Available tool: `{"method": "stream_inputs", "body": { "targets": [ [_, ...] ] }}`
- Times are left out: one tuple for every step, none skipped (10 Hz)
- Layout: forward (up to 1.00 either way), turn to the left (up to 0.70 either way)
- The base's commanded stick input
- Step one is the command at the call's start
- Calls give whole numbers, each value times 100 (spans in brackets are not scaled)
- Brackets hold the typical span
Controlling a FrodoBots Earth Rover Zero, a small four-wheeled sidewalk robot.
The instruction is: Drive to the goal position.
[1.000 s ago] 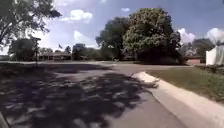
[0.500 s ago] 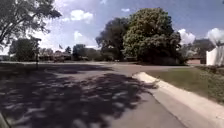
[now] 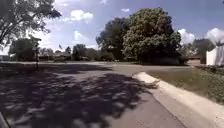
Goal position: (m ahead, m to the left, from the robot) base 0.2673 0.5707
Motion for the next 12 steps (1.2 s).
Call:
{"method": "stream_inputs", "body": {
  "targets": [
    [5,0],
    [5,0],
    [37,0],
    [100,0],
    [100,0],
    [100,0],
    [100,0],
    [100,0],
    [100,0],
    [100,0],
    [100,-1],
    [100,-1]
  ]
}}
